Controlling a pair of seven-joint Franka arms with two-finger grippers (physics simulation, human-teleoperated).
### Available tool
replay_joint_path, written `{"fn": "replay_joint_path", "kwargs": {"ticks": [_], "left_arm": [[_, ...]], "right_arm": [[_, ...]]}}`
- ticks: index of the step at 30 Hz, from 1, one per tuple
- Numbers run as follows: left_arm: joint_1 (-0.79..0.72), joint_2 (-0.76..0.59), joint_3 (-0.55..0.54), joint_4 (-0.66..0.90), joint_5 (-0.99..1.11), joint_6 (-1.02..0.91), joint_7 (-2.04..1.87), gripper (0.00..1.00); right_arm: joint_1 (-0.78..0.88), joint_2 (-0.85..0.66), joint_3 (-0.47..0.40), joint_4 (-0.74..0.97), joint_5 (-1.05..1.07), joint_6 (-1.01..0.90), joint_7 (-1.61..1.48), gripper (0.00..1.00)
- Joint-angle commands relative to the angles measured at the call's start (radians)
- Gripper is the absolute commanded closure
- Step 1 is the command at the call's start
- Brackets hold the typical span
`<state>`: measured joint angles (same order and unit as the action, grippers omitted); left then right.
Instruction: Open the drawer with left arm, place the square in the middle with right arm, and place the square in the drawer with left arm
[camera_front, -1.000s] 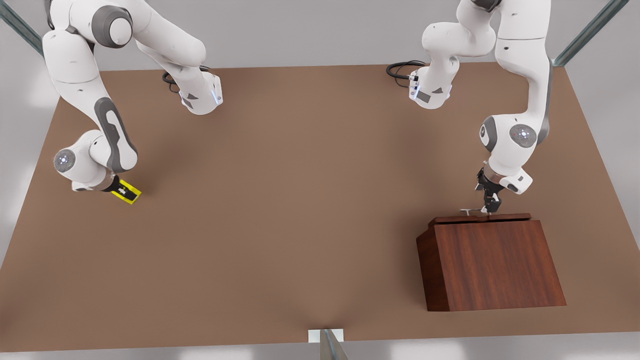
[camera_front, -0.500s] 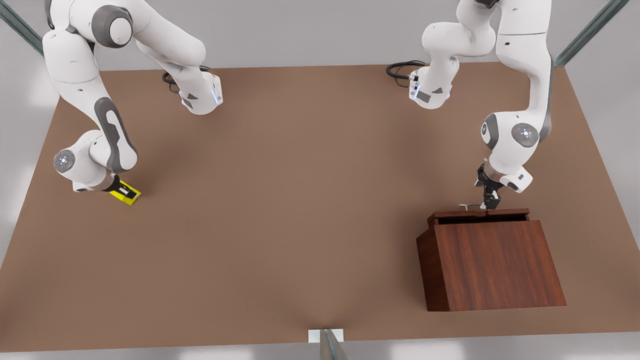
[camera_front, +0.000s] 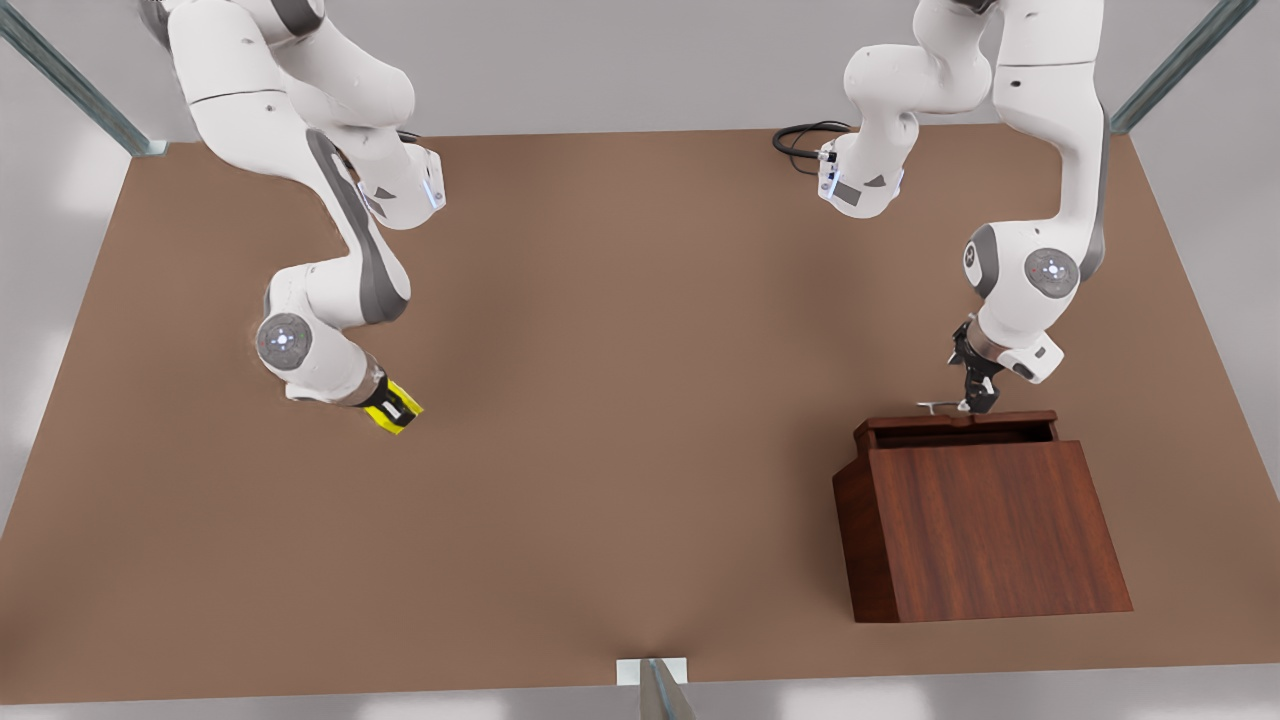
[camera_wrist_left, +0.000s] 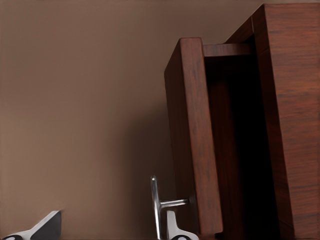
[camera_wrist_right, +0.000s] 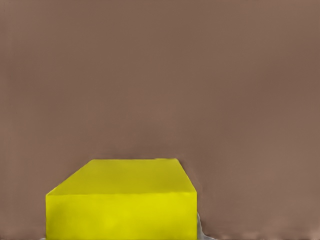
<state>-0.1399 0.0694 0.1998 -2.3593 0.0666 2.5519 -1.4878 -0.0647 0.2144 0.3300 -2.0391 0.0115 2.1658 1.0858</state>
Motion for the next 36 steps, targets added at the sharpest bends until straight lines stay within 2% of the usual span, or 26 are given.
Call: {"fn": "replay_joint_path", "kwargs": {"ticks": [1,3,7,8,13,15,20,24,33,34,35,36], "left_arm": [[0.000,0.000,0.000,0.000,0.001,-0.004,0.000,0.00],[0.000,-0.002,0.000,0.000,0.001,-0.007,0.000,0.00],[-0.001,-0.002,0.000,-0.002,0.001,-0.027,-0.003,0.00],[-0.001,-0.002,0.000,-0.002,0.001,-0.028,-0.003,0.00],[-0.006,-0.017,0.000,-0.002,-0.001,-0.064,-0.005,0.00],[-0.007,-0.020,0.000,-0.002,0.001,-0.071,-0.006,0.00],[-0.009,-0.022,0.000,-0.002,-0.001,-0.075,-0.008,0.00],[-0.010,-0.043,0.000,-0.003,0.001,-0.122,-0.009,0.00],[-0.015,-0.040,-0.002,-0.003,-0.001,-0.131,-0.012,0.00],[-0.018,-0.040,-0.002,-0.005,-0.001,-0.133,-0.012,0.00],[-0.018,-0.042,-0.002,-0.005,-0.001,-0.134,-0.012,0.00],[-0.018,-0.045,-0.002,-0.011,-0.001,-0.134,-0.012,0.00]], "right_arm": [[0.011,0.008,0.001,0.022,0.001,-0.023,0.035,0.38],[0.147,0.063,0.001,0.146,0.001,-0.106,0.268,0.38],[0.367,0.218,0.023,0.375,0.005,-0.146,0.597,0.38],[0.396,0.240,0.047,0.389,0.005,-0.130,0.657,0.38],[0.609,0.394,0.049,0.553,-0.031,-0.126,0.876,0.38],[0.631,0.448,0.084,0.603,-0.067,-0.115,0.875,0.38],[0.632,0.536,0.188,0.580,-0.295,-0.064,0.953,0.38],[0.668,0.576,0.188,0.570,-0.372,-0.050,1.169,0.38],[0.709,0.637,0.198,0.554,-0.467,0.028,1.161,0.37],[0.709,0.643,0.198,0.554,-0.469,0.028,1.160,0.36],[0.709,0.645,0.198,0.554,-0.469,0.028,1.169,0.30],[0.709,0.646,0.198,0.554,-0.463,0.029,1.177,0.33]]}}
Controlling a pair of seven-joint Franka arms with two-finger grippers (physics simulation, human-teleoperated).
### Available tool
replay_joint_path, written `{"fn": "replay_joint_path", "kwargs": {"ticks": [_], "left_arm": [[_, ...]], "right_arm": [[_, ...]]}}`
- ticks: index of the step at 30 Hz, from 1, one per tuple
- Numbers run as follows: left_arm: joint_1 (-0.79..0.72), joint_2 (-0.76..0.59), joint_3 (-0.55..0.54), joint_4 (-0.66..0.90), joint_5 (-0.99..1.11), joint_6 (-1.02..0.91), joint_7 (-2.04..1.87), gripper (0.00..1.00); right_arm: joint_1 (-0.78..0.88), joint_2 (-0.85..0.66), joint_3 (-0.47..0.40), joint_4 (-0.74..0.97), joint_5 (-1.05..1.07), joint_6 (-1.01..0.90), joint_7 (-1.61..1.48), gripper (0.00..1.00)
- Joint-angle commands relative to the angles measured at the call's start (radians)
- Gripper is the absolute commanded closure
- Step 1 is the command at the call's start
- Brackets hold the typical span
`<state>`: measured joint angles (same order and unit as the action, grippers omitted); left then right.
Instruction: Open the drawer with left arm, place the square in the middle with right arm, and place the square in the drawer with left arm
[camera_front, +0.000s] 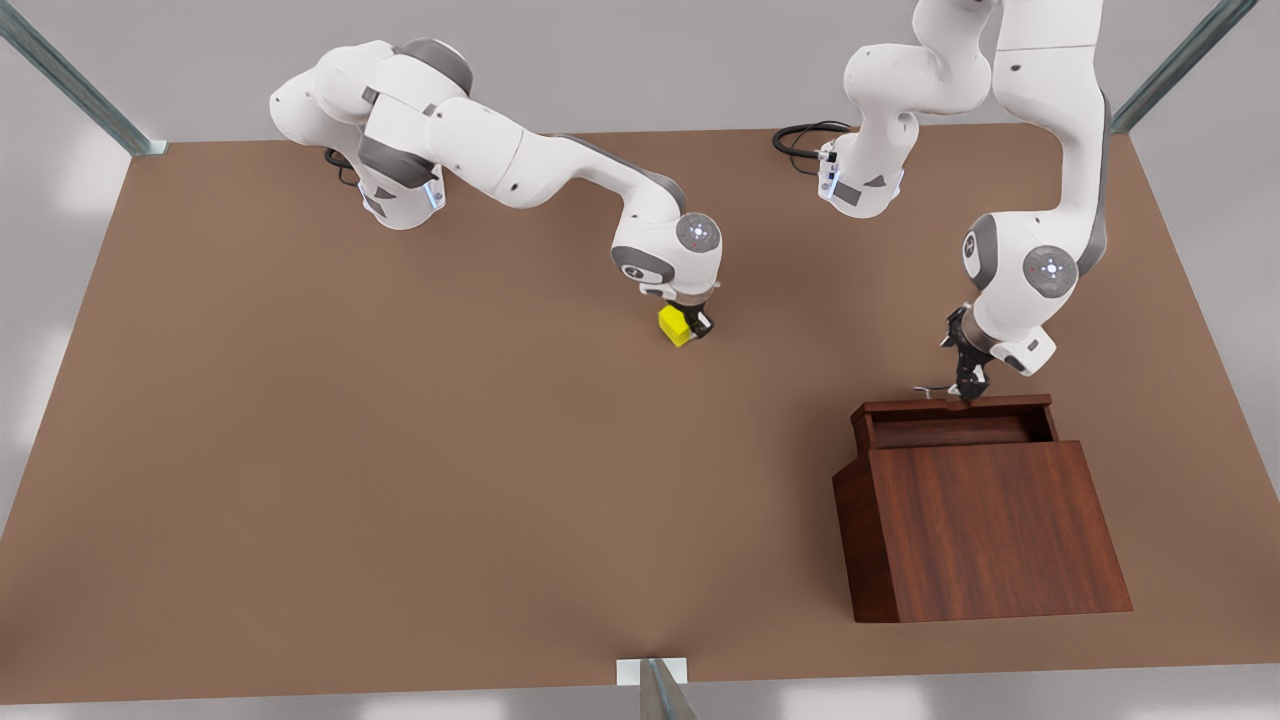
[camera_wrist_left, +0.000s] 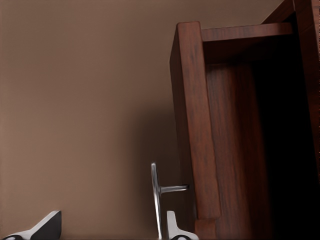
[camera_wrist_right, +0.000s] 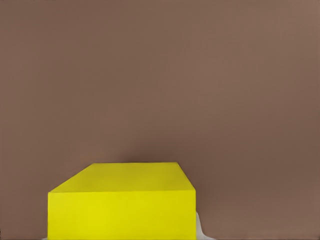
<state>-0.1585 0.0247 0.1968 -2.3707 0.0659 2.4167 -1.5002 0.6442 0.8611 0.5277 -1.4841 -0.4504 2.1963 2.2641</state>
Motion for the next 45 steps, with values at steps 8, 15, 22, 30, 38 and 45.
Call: {"fn": "replay_joint_path", "kwargs": {"ticks": [8,15,22,30,38,45], "left_arm": [[-0.009,-0.020,0.000,0.001,0.000,-0.053,-0.006,0.00],[-0.015,-0.022,0.000,-0.001,0.000,-0.067,-0.017,0.00],[-0.024,-0.034,-0.002,-0.001,-0.008,-0.111,-0.018,0.00],[-0.030,-0.065,-0.005,0.001,-0.009,-0.156,-0.026,0.00],[-0.053,-0.140,-0.223,0.459,-0.054,-0.863,0.014,0.00],[-0.161,0.323,-0.430,0.984,-0.017,-0.923,0.122,0.00]], "right_arm": [[-0.001,0.006,-0.002,0.002,-0.037,0.032,0.118,0.35],[-0.005,0.004,-0.003,0.002,-0.030,0.039,0.100,0.00],[-0.248,-0.396,0.035,-0.025,-0.013,-0.119,-0.409,0.00],[-0.331,-0.596,-0.285,-0.004,0.259,-0.417,-1.592,0.00],[-0.390,-0.711,-0.701,-0.008,0.423,-0.448,-2.312,0.00],[-0.558,-0.611,-0.589,0.105,0.426,-0.483,-2.315,0.00]]}}
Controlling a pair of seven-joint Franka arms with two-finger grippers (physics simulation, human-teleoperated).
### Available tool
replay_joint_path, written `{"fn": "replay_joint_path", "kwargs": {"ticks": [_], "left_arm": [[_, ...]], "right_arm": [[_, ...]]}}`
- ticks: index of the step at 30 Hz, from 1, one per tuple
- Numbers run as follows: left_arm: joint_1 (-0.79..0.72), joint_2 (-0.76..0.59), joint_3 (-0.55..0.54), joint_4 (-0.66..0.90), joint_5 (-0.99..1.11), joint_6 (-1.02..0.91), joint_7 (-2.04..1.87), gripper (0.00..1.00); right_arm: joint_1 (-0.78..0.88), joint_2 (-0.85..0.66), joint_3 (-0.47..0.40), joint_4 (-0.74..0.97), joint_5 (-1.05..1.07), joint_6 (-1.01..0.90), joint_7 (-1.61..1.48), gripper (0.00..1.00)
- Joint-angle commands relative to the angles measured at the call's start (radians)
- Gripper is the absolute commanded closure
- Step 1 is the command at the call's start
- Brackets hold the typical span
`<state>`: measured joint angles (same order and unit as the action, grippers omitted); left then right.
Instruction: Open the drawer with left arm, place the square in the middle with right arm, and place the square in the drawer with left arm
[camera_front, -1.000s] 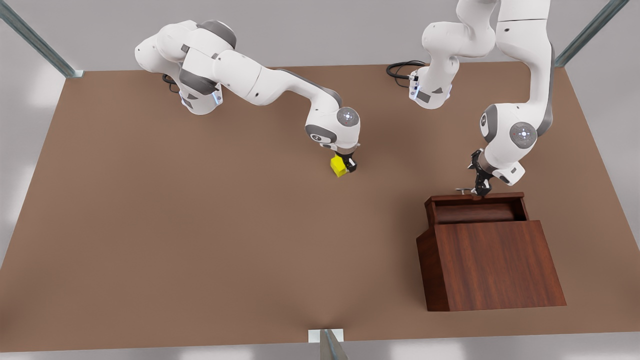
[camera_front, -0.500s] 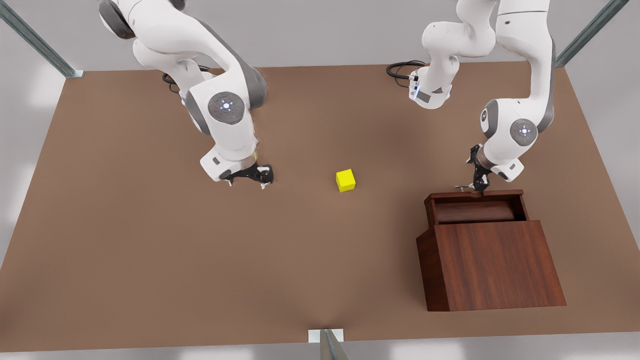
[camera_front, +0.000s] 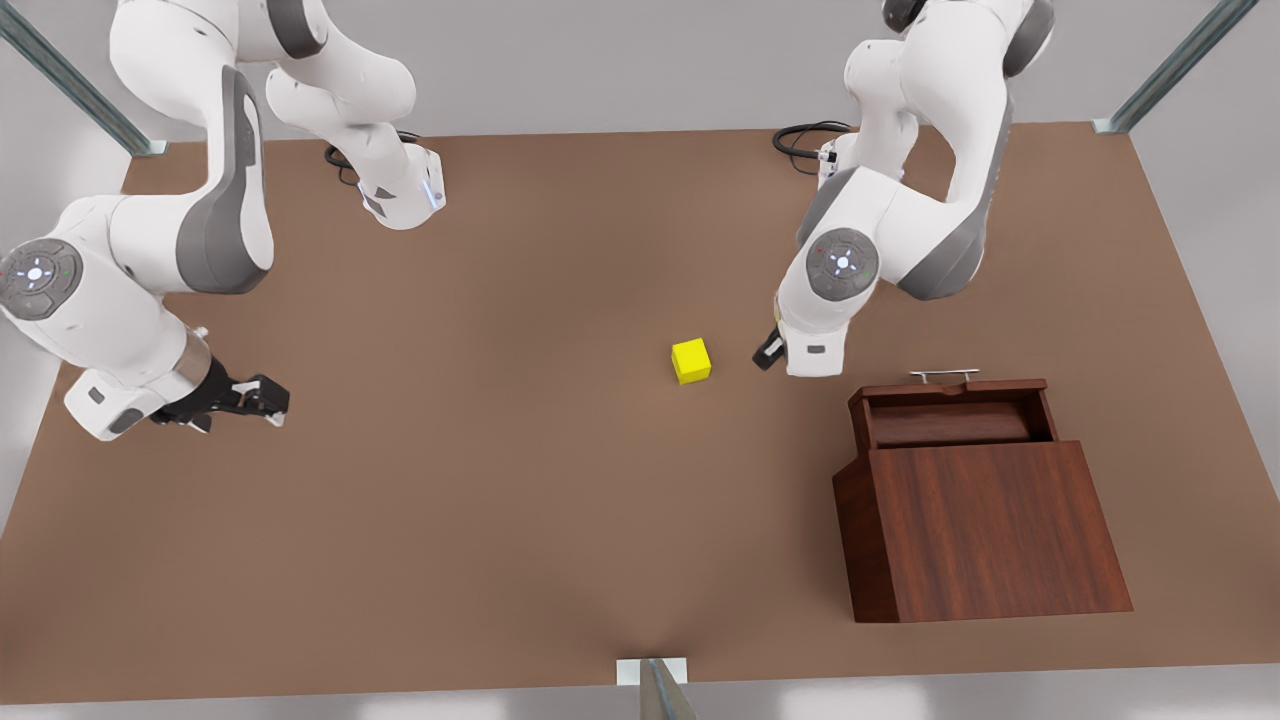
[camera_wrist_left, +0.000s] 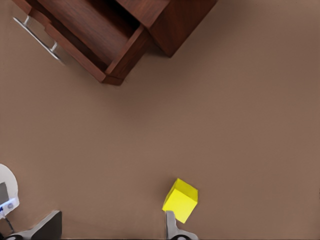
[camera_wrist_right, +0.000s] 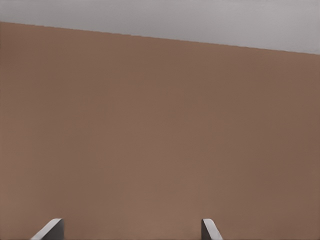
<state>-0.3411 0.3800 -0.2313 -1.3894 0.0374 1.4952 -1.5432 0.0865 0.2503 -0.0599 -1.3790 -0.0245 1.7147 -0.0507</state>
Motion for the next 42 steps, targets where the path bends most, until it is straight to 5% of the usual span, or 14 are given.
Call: {"fn": "replay_joint_path", "kwargs": {"ticks": [1,4,9,18,24,42], "left_arm": [[-0.010,0.007,-0.002,-0.003,0.013,0.000,-0.070,0.00],[-0.044,-0.009,0.030,-0.189,0.015,0.351,-0.733,0.00],[-0.102,-0.009,0.032,-0.456,-0.001,0.792,-0.934,0.00],[-0.216,-0.035,0.032,-0.591,-0.001,0.804,-0.916,0.00],[-0.220,-0.023,0.033,-0.704,-0.008,0.973,-0.923,0.00],[-0.242,0.071,0.046,-0.645,-0.001,1.007,-0.923,0.00]], "right_arm": [[-0.001,0.000,0.000,0.000,0.000,0.000,0.000,0.00],[-0.001,0.000,0.000,-0.002,0.000,-0.001,0.003,0.00],[-0.001,0.000,0.003,0.002,0.002,-0.007,0.003,0.00],[-0.001,0.001,0.003,0.000,0.005,-0.009,0.005,0.00],[-0.001,0.001,0.003,0.000,0.005,-0.009,0.003,0.00],[-0.002,0.007,0.003,0.000,0.005,-0.007,0.003,0.00]]}}
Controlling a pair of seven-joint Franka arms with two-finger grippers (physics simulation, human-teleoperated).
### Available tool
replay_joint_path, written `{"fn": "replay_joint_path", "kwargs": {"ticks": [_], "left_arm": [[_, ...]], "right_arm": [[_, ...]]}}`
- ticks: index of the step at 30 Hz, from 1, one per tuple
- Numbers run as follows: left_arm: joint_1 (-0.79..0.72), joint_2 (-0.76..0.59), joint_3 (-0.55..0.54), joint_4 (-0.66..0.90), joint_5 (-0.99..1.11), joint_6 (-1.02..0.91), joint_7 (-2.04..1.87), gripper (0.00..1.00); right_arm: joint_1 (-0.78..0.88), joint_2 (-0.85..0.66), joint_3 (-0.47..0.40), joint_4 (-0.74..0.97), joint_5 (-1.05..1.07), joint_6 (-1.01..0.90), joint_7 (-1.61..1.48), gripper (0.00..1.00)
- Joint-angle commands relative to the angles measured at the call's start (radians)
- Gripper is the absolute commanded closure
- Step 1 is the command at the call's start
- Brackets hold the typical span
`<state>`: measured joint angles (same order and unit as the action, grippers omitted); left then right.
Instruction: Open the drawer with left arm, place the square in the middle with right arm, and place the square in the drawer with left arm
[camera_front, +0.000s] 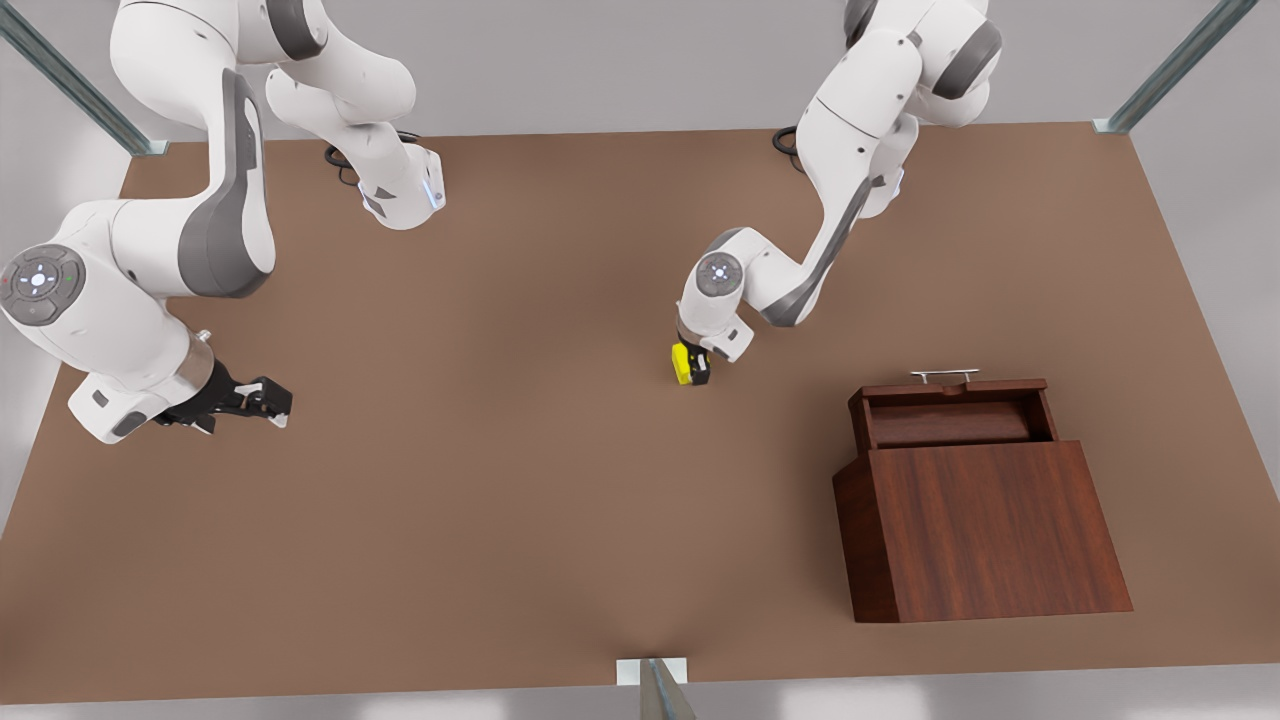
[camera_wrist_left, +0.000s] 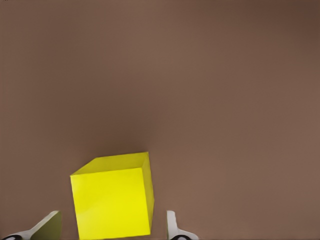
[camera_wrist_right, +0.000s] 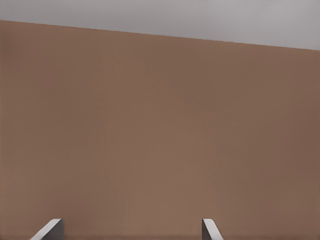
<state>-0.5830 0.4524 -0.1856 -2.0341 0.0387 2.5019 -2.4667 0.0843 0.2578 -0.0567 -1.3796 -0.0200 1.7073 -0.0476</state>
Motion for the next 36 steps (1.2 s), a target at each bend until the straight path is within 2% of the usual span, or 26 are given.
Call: {"fn": "replay_joint_path", "kwargs": {"ticks": [1,19,21,28,29,31,36], "left_arm": [[0.000,0.000,0.000,0.000,-0.002,0.000,0.000,0.00],[-0.009,0.091,0.000,0.000,0.000,0.086,0.000,0.00],[-0.009,0.094,0.002,0.000,0.000,0.091,0.000,0.25],[-0.014,0.104,0.011,0.000,0.000,0.091,0.000,0.27],[-0.014,0.103,0.012,0.000,0.000,0.091,0.000,0.32],[-0.014,0.100,0.015,0.000,0.000,0.089,0.000,0.35],[-0.008,0.075,0.017,-0.002,0.000,0.083,0.000,0.36]], "right_arm": [[0.000,0.000,0.000,0.001,0.000,0.000,0.000,0.00],[0.000,0.000,0.000,-0.001,0.000,0.006,0.000,0.00],[0.000,0.000,0.000,-0.001,0.000,0.008,0.000,0.00],[0.002,0.000,0.000,0.001,0.000,0.008,0.000,0.00],[0.002,0.000,0.000,0.001,0.000,0.008,0.000,0.00],[0.002,0.000,0.000,0.001,0.000,0.008,0.000,0.00],[0.002,0.000,0.000,0.001,0.000,0.009,0.000,0.00]]}}
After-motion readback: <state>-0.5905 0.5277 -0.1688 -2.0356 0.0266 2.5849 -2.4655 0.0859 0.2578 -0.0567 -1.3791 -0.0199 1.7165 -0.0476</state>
